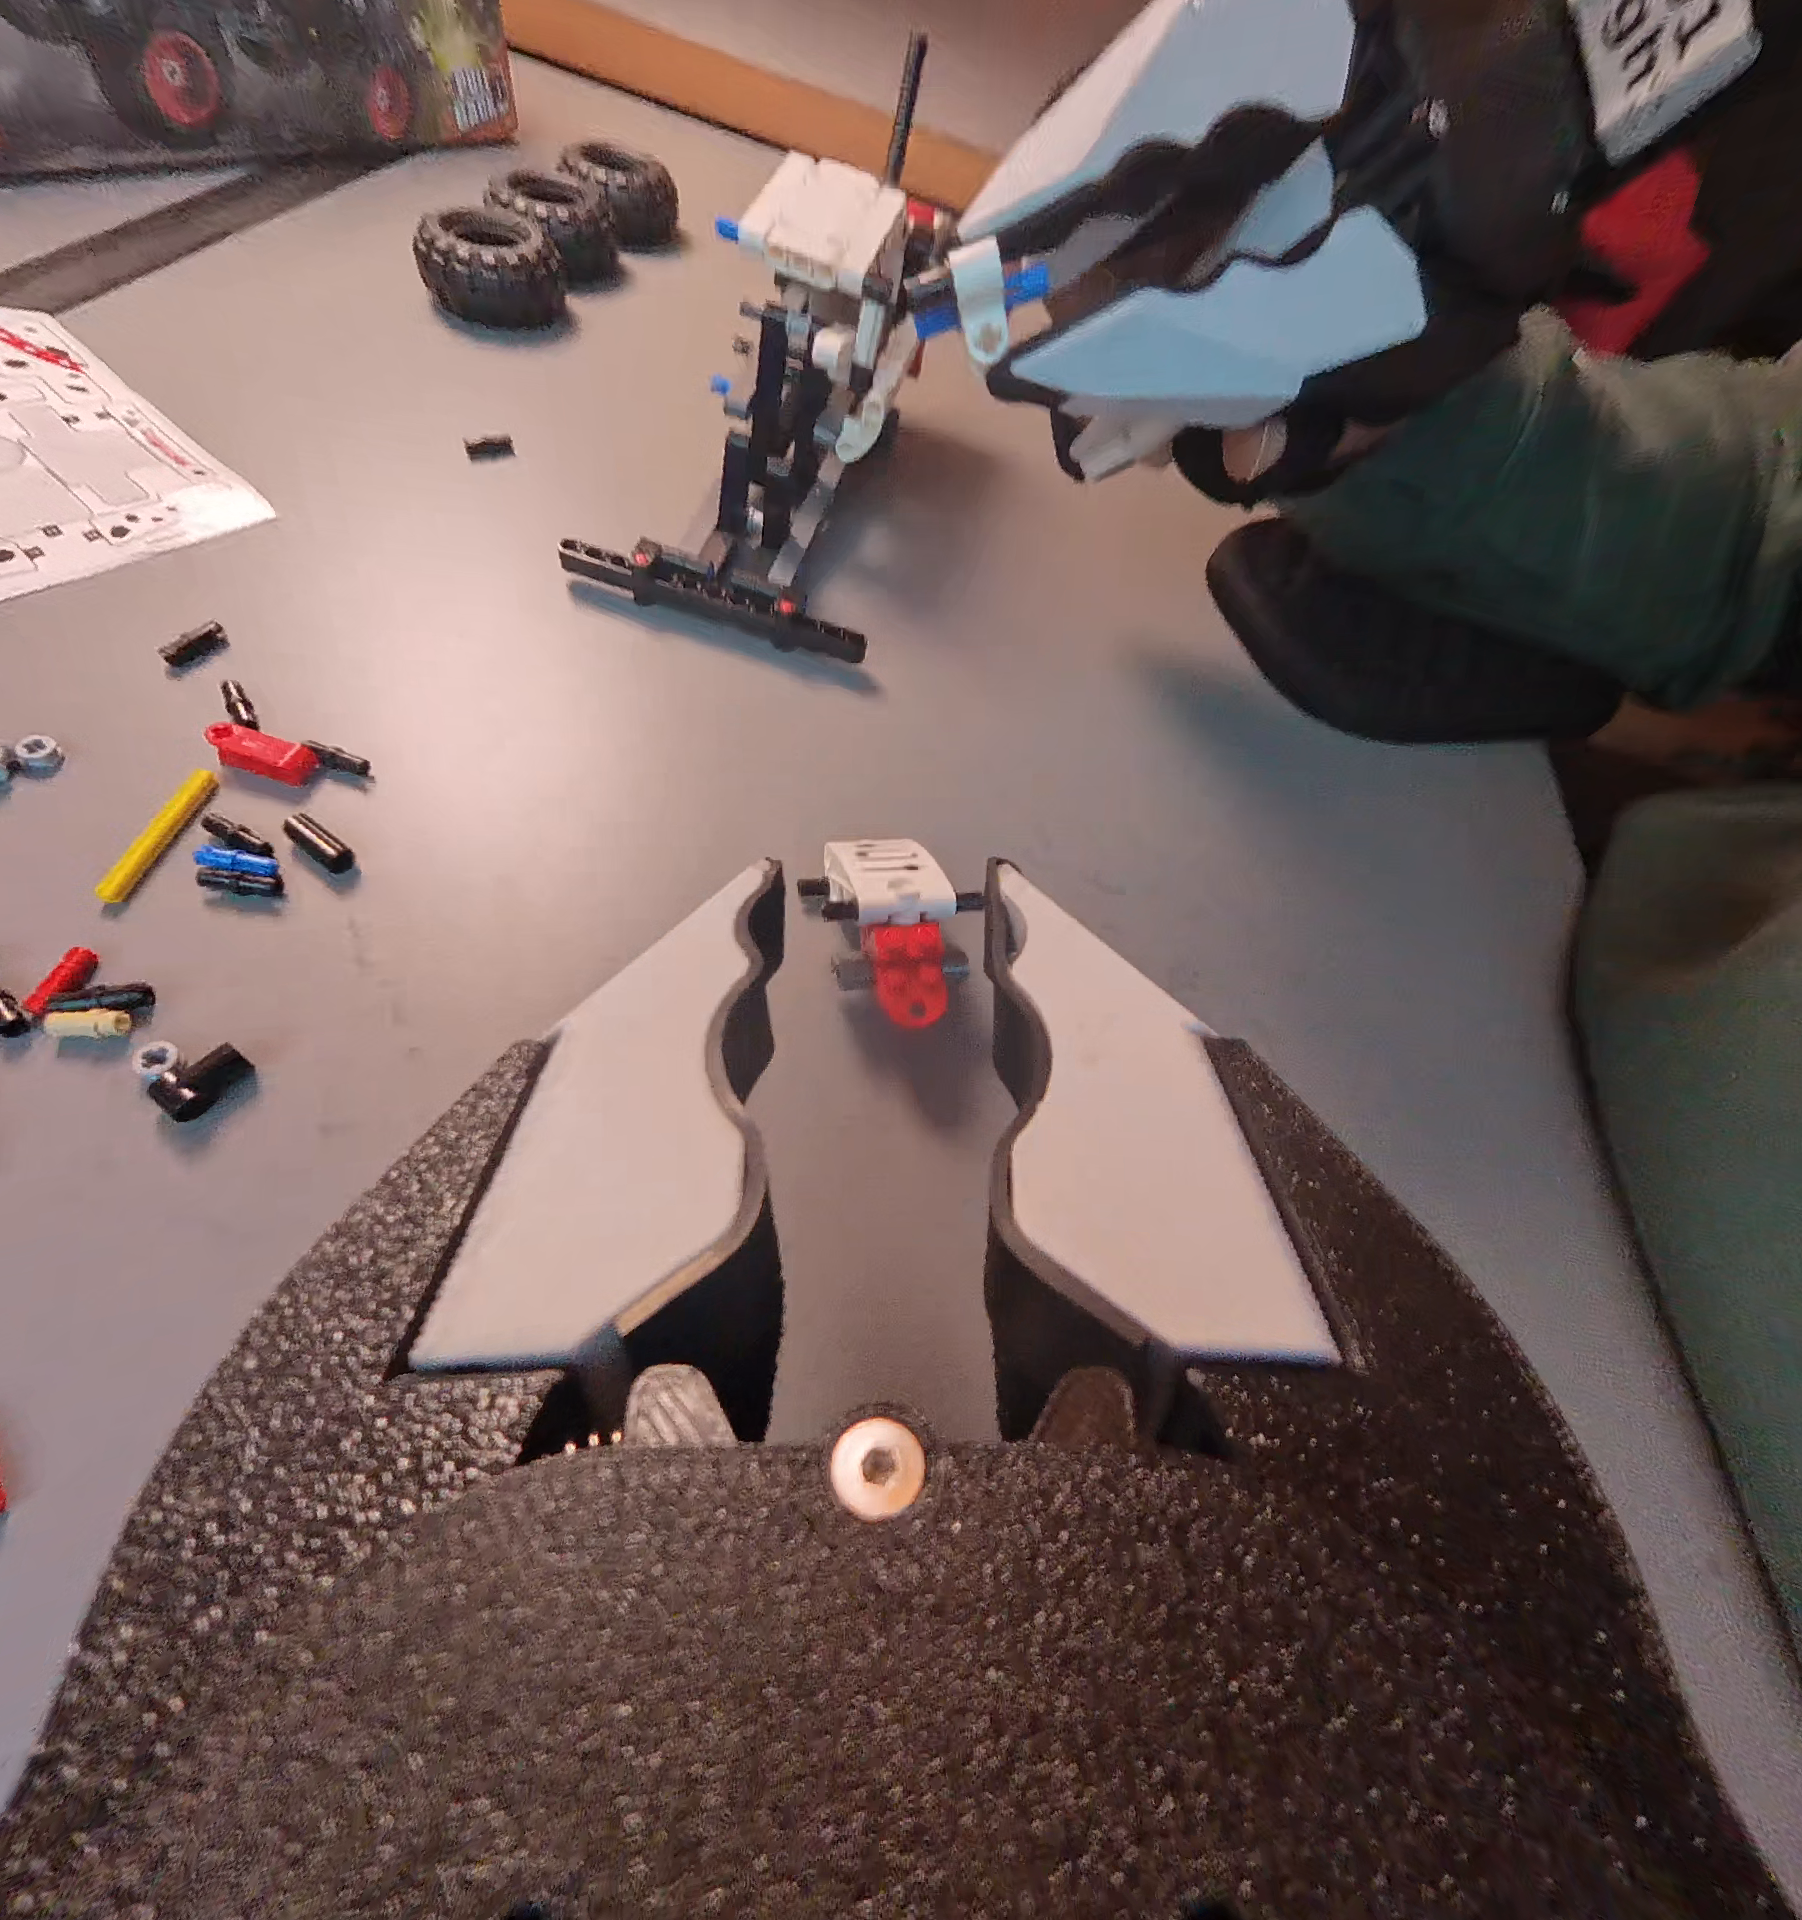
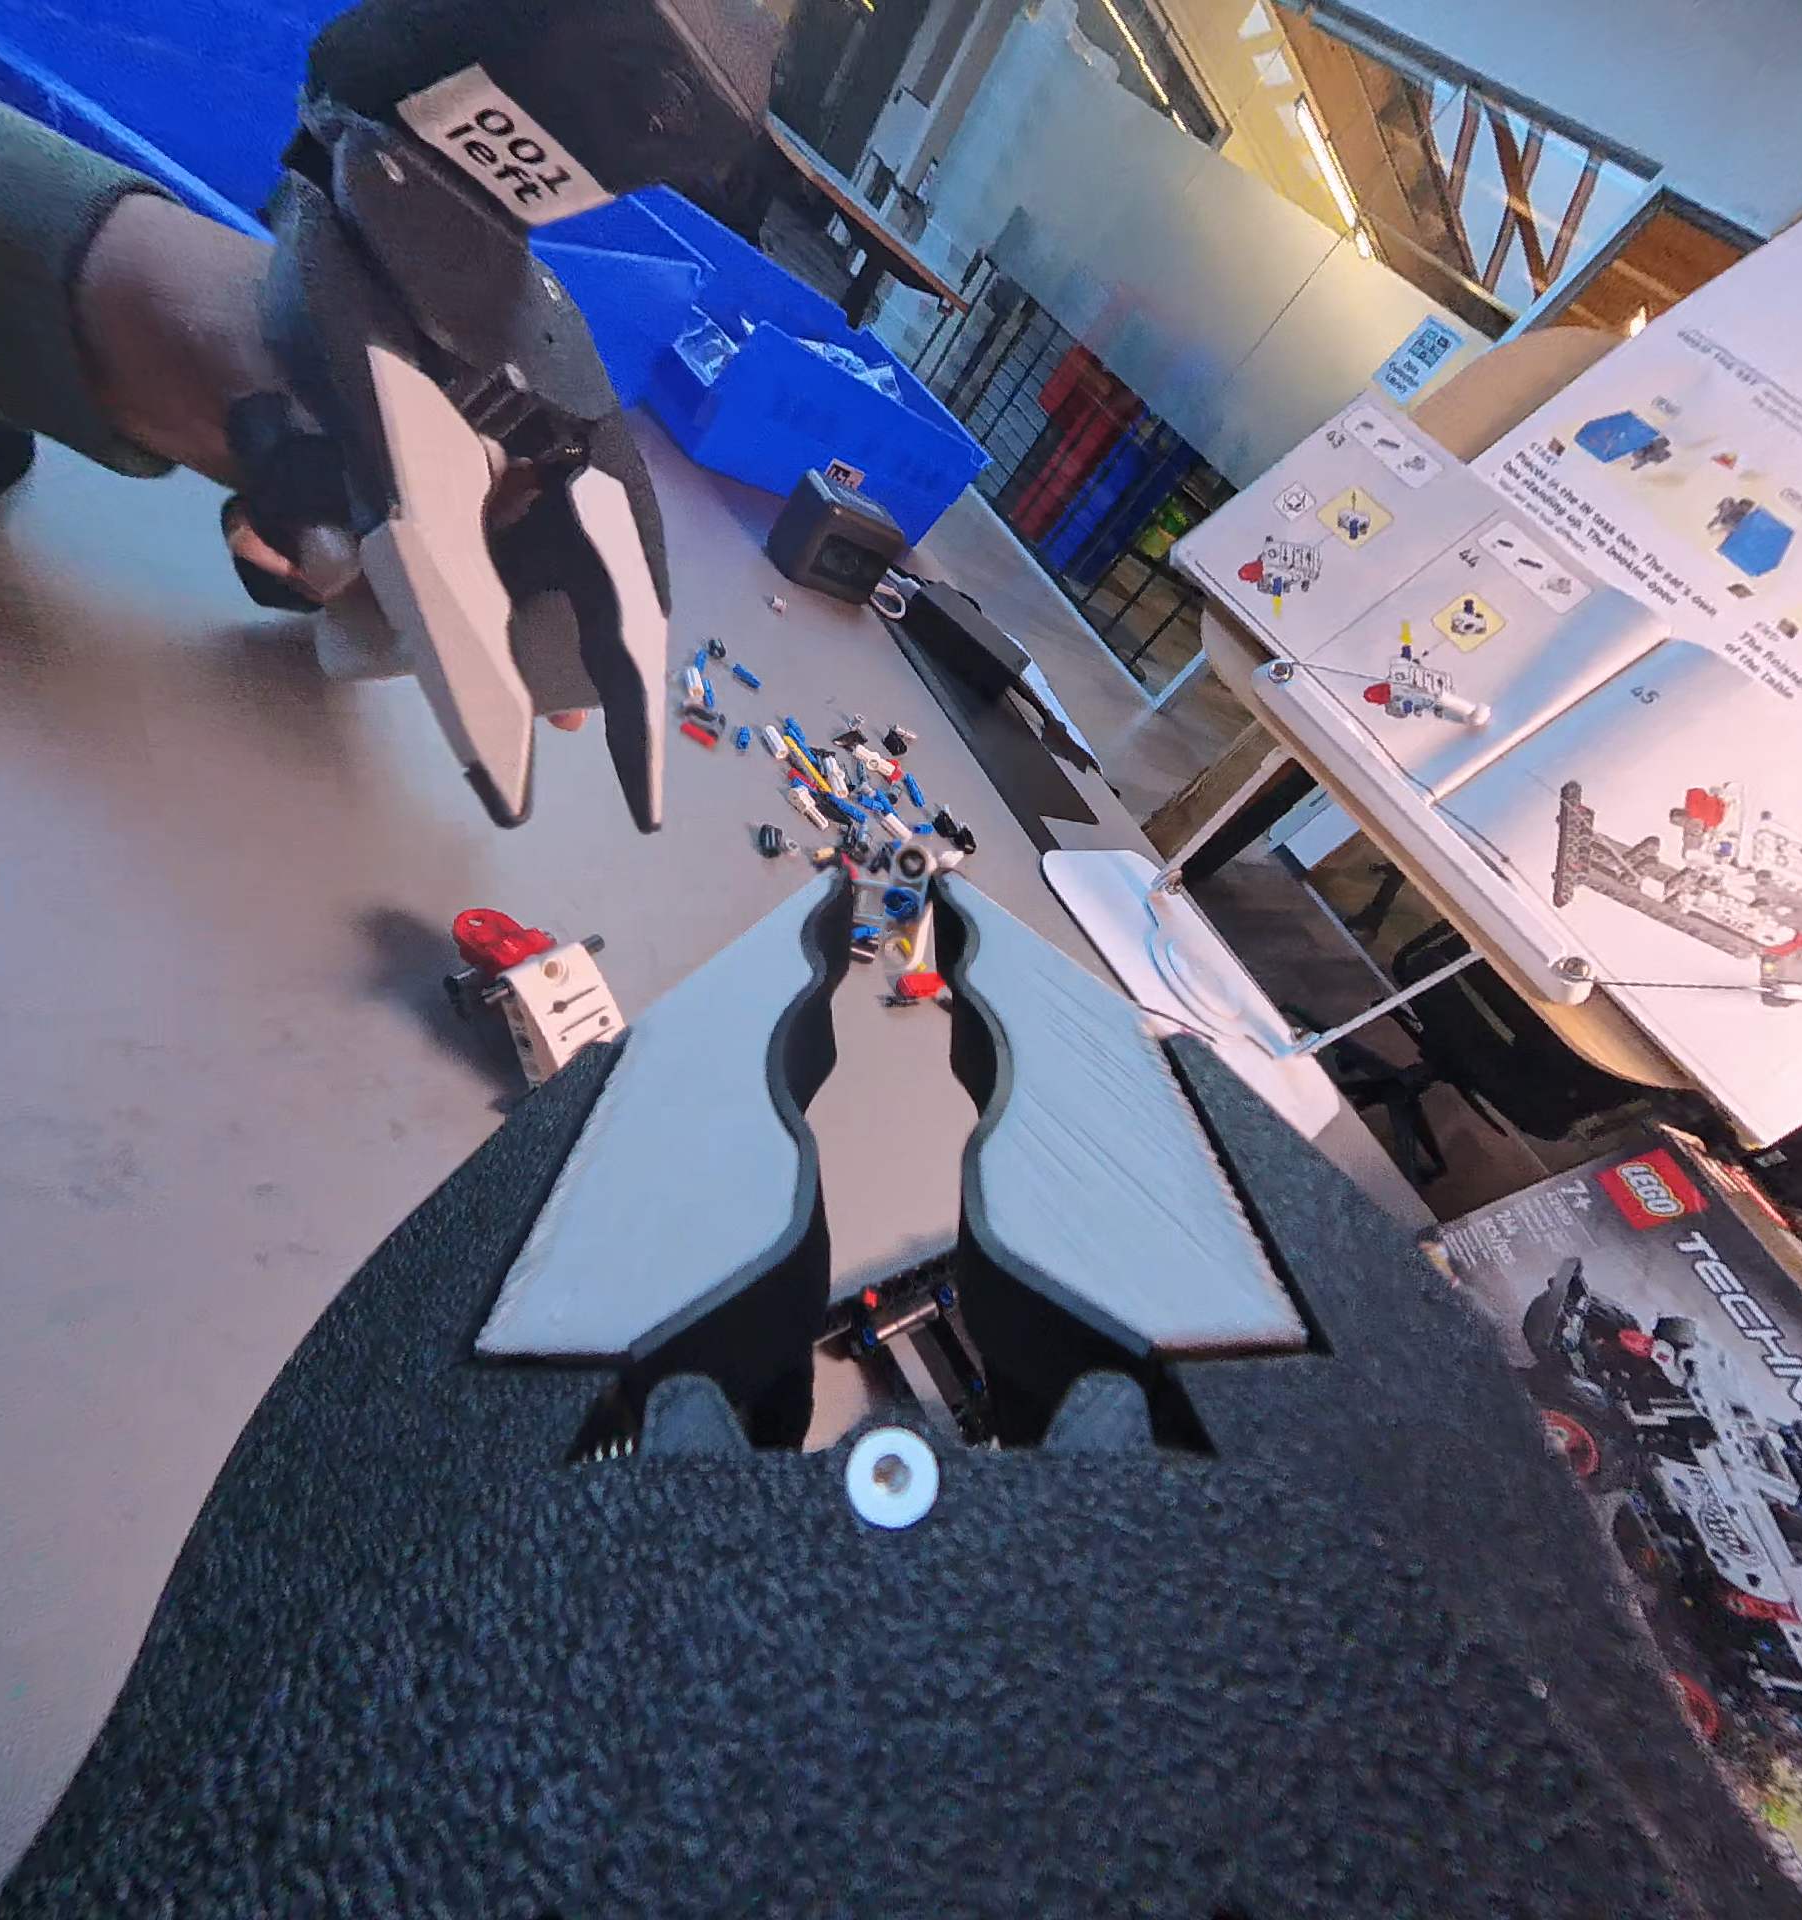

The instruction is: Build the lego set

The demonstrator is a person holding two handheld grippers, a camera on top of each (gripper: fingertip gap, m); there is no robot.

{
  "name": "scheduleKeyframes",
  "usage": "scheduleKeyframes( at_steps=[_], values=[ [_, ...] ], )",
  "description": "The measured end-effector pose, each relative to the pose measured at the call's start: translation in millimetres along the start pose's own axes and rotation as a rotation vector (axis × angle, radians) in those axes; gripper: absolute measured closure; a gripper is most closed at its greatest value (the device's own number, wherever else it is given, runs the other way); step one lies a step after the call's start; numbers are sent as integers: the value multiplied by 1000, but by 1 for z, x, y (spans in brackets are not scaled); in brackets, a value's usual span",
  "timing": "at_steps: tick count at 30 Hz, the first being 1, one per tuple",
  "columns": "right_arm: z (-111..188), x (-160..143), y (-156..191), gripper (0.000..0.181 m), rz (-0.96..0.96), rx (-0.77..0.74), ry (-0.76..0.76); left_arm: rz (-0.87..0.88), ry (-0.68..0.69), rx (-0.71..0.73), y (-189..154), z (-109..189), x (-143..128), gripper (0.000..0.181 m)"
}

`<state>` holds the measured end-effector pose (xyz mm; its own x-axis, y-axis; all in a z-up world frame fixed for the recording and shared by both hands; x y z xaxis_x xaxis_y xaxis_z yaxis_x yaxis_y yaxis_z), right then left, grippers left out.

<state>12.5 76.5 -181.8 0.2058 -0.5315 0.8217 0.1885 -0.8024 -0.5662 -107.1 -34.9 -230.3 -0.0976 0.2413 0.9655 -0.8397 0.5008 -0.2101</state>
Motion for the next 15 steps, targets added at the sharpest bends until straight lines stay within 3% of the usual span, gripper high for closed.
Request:
scheduleKeyframes(
  at_steps=[5, 10, 15],
  values=[
    [-2, -7, 9, 167, 22, 56, 38, -132, 181, 34, -6, -15, -25, 139],
    [-3, -8, 18, 166, 12, 117, 42, -170, 232, 69, -10, -29, -33, 131],
    [-4, -9, 23, 166, 0, 151, 46, -126, 272, 117, -4, -33, -36, 147]
  ],
)
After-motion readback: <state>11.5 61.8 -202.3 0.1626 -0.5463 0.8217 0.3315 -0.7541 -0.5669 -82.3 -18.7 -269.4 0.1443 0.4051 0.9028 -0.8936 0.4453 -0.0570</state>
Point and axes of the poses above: each gripper's, where its closed fingertips meet, z back along the fingers, x out of its top, y = z × x across the jaws, the point moved 6 cm from there along z, back along the fingers, and after that the axes turned 15 degrees about -y, right-handed, at the moved point
